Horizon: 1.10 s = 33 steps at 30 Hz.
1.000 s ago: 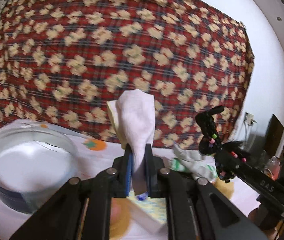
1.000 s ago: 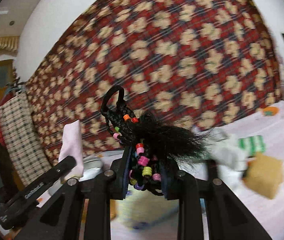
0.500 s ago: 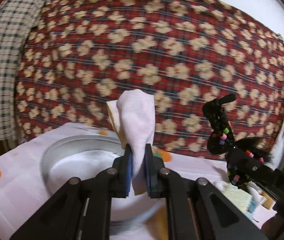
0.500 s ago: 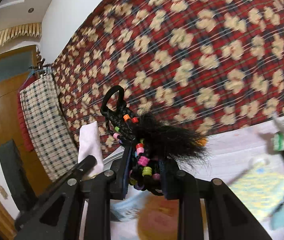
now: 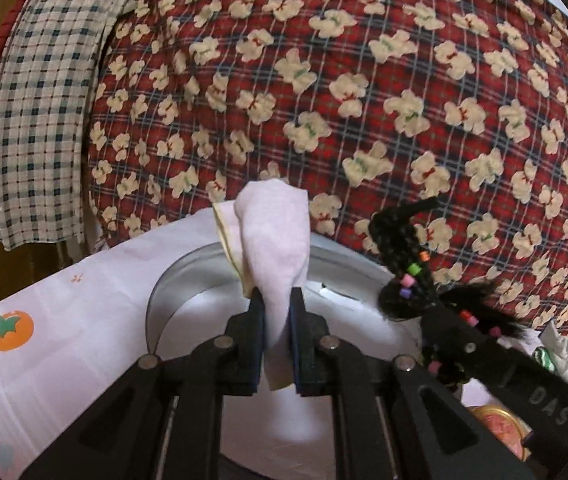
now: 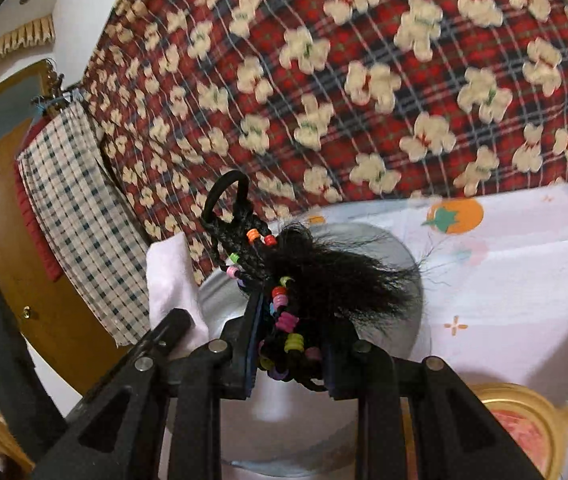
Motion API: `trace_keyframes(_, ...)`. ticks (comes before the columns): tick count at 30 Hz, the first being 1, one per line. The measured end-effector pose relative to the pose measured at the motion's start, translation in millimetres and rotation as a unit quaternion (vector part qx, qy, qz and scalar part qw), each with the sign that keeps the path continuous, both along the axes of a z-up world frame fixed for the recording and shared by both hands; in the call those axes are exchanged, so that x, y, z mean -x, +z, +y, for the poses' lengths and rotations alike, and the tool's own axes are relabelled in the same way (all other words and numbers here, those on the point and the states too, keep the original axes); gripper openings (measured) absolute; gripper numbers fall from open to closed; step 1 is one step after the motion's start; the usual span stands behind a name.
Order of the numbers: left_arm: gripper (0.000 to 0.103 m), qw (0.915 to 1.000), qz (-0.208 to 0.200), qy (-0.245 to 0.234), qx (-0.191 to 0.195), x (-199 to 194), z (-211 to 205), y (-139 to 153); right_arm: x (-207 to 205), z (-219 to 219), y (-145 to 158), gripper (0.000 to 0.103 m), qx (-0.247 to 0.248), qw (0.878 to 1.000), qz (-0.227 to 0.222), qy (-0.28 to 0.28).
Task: Organize soft objects
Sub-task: 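Carry the hair tie with the right tool while the left tool carries the towel over the metal tin, then open the right tool over the tin while the left tool drops the towel inside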
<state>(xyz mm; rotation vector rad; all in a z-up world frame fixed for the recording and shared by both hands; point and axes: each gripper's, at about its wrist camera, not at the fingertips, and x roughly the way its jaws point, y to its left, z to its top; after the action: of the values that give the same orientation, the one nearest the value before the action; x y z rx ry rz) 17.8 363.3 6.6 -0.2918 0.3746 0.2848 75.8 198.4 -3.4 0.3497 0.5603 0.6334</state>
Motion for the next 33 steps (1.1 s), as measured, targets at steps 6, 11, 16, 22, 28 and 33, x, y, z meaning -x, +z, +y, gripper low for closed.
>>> trace_keyframes(6,0.014,0.9999,0.009,0.008,-0.01,-2.4,-1.8,-2.7,-6.2,1.7,-6.2,0.057,0.0,1.0,0.006,0.016)
trace_keyframes(11,0.071,0.9965,-0.022,0.058,-0.057,13.3,-7.9,4.9,14.6,-29.3,17.6,0.081,-0.03,0.997,-0.052,-0.039)
trace_keyframes(16,0.071,0.9895,-0.061,0.118,-0.058,32.1,4.2,11.2,43.1,-66.6,38.4,0.081,-0.039,0.984,-0.117,-0.127)
trace_keyframes(22,0.087,0.9833,-0.076,0.163,-0.028,42.3,20.6,9.4,65.0,-73.2,34.7,0.08,0.022,0.978,-0.156,-0.14)
trace_keyframes(28,0.087,0.9847,-0.062,0.151,-0.06,37.3,7.6,6.8,72.8,-75.2,24.9,0.08,0.059,0.974,-0.162,-0.147)
trace_keyframes(33,0.087,0.9856,-0.053,0.141,-0.077,34.9,-2.4,6.2,73.9,-82.6,20.7,0.08,0.074,0.971,-0.159,-0.164)
